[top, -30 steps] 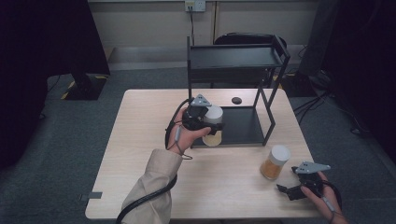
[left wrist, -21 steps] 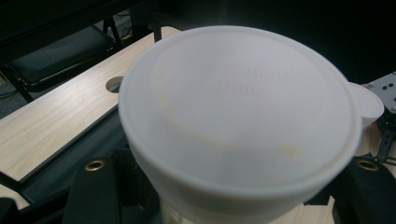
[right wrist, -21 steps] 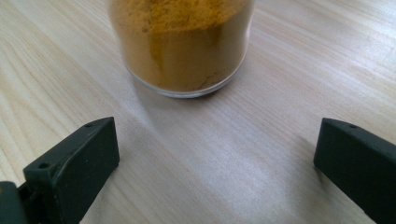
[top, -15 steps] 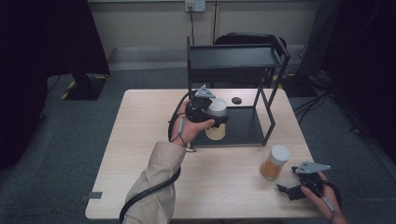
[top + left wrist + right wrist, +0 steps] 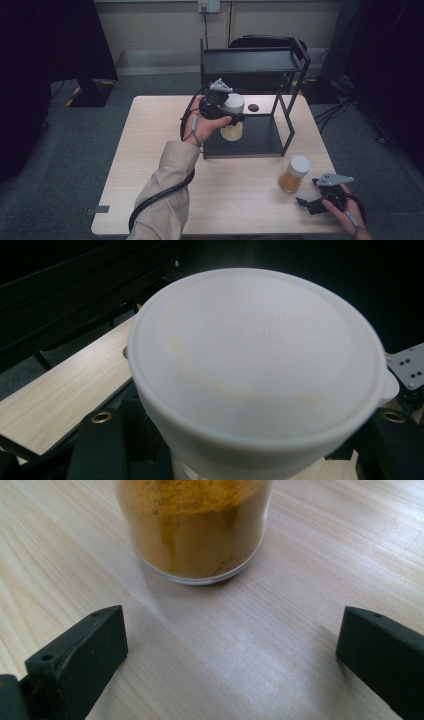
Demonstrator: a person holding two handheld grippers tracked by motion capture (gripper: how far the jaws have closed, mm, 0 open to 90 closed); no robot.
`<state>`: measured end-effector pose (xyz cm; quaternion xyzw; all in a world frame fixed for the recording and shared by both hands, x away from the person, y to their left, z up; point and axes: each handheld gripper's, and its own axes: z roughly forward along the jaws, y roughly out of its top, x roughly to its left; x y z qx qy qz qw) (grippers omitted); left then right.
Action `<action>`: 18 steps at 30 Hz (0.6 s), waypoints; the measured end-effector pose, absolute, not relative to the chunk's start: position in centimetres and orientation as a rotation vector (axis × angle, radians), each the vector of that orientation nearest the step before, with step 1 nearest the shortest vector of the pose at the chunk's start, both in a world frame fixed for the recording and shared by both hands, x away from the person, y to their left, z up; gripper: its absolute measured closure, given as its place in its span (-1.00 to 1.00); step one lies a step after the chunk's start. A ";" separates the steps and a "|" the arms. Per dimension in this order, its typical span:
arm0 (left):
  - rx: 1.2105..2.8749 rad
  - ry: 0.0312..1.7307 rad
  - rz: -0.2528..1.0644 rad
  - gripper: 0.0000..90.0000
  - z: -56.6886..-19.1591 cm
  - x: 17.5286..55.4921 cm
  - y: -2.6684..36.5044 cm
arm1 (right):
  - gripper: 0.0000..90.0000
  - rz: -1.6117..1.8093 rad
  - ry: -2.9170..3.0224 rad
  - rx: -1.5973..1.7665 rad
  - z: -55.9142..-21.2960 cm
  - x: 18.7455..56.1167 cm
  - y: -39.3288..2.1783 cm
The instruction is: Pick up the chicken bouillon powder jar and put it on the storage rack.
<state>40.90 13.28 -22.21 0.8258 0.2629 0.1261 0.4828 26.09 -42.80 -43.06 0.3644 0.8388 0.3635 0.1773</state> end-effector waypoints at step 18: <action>2.004 0.636 0.321 -0.23 -18.4 41.5 13.1 | -1.00 1.027 2.375 1.031 -43.0 26.1 -42.8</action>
